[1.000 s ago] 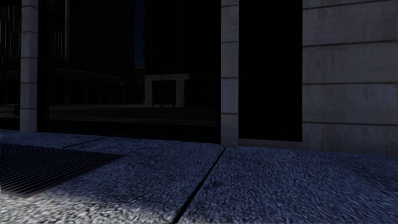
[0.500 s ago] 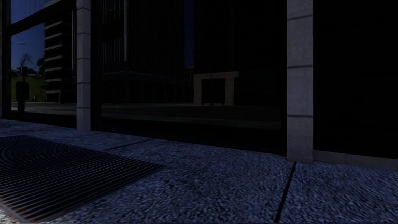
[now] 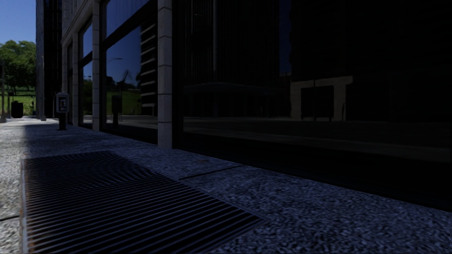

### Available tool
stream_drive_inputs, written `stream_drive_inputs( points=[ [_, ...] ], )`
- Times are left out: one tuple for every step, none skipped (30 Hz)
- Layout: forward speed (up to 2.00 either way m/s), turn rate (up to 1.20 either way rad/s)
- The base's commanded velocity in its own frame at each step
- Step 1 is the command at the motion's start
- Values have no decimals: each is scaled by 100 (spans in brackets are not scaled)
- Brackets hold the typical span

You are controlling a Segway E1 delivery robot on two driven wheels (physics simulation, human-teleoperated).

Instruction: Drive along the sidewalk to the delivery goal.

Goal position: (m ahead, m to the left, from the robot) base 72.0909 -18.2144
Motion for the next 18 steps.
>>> stream_drive_inputs(
  points=[
    [144, 70],
    [144, 70],
    [146, 70],
    [147, 70],
    [147, 70],
    [147, 70],
    [147, 70],
    [148, 70],
    [148, 70],
    [149, 70],
    [149, 70],
    [149, 70],
    [149, 70],
    [150, 70],
    [150, 70],
    [150, 70],
    [150, 70],
    [150, 70]
  ],
)
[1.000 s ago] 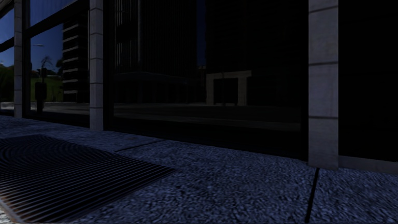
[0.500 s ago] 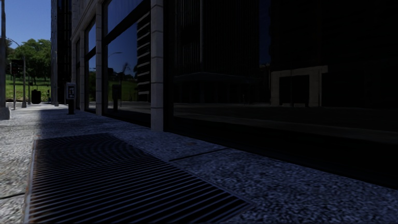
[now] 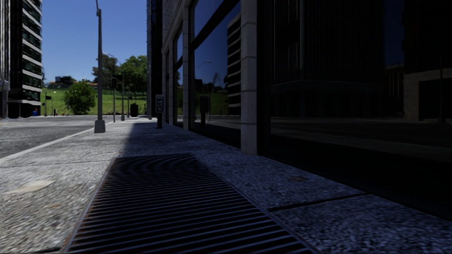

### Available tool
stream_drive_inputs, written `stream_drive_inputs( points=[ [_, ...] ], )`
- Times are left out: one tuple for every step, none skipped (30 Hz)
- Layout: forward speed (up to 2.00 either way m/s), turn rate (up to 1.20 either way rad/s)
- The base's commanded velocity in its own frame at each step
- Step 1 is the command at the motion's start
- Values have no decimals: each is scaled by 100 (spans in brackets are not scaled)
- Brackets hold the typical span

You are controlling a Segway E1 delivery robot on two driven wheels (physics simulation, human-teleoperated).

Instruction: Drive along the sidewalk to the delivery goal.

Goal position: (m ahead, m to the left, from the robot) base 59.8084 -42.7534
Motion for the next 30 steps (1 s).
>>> stream_drive_inputs(
  points=[
    [151, 70],
    [151, 70],
    [151, 70],
    [151, 70],
    [151, 70],
    [151, 69],
    [151, 69],
    [151, 66],
    [152, 65],
    [152, 65],
    [152, 65],
    [152, 65],
    [152, 65],
    [152, 65],
    [153, 65],
    [153, 65],
    [153, 65],
    [153, 65],
    [153, 62],
    [153, 47],
    [153, 0],
    [153, 0],
    [153, 0],
    [154, 0],
    [154, 0],
    [154, 0],
    [154, 0],
    [154, 0],
    [154, 0],
    [154, 0]
  ],
)
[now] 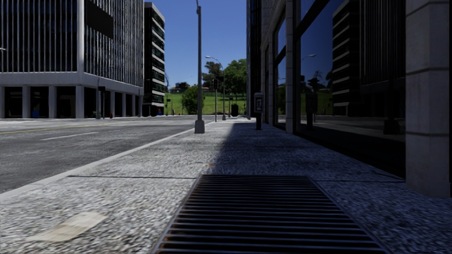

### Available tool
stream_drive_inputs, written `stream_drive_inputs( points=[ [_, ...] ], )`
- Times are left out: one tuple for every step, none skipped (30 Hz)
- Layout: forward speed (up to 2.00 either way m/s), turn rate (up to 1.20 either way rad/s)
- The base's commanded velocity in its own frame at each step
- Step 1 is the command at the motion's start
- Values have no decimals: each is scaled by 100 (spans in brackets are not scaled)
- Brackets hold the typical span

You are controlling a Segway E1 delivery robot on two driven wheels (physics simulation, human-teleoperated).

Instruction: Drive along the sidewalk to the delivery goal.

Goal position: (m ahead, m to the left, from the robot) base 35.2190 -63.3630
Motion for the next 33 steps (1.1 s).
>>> stream_drive_inputs(
  points=[
    [154, 0],
    [154, 0],
    [154, 0],
    [200, 0],
    [200, 0],
    [200, 0],
    [200, 0],
    [200, 0],
    [200, 0],
    [200, 0],
    [200, 0],
    [200, 0],
    [200, 0],
    [200, 0],
    [200, 0],
    [200, 0],
    [200, 0],
    [200, 0],
    [200, 0],
    [200, 0],
    [200, 0],
    [200, 0],
    [200, 0],
    [200, 0],
    [200, 0],
    [200, 0],
    [200, 0],
    [200, 0],
    [200, 0],
    [200, 0],
    [200, 0],
    [200, 0],
    [200, 0]
  ],
)
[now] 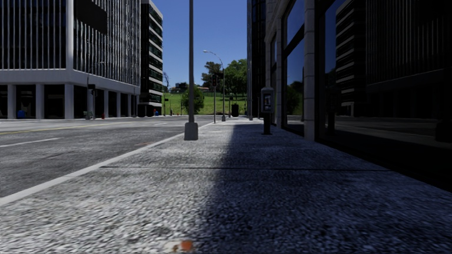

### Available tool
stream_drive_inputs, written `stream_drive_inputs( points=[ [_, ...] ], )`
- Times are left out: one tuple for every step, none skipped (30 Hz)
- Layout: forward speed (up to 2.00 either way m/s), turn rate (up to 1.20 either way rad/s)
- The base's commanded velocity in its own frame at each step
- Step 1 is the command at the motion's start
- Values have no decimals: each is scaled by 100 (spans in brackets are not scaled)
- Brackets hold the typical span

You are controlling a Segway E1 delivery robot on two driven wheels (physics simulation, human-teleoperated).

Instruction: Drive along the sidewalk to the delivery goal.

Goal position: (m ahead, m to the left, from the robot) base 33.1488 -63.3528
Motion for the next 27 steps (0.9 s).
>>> stream_drive_inputs(
  points=[
    [200, 0],
    [200, 0],
    [200, -1],
    [200, -5],
    [200, -5],
    [200, -7],
    [200, -8],
    [200, -8],
    [200, -9],
    [200, -9],
    [200, -11],
    [200, -11],
    [200, -12],
    [200, -13],
    [200, -13],
    [200, -15],
    [200, -16],
    [200, -17],
    [200, -17],
    [200, -17],
    [200, -17],
    [200, -18],
    [200, -18],
    [200, -20],
    [200, -20],
    [200, -21],
    [200, -22]
  ],
)
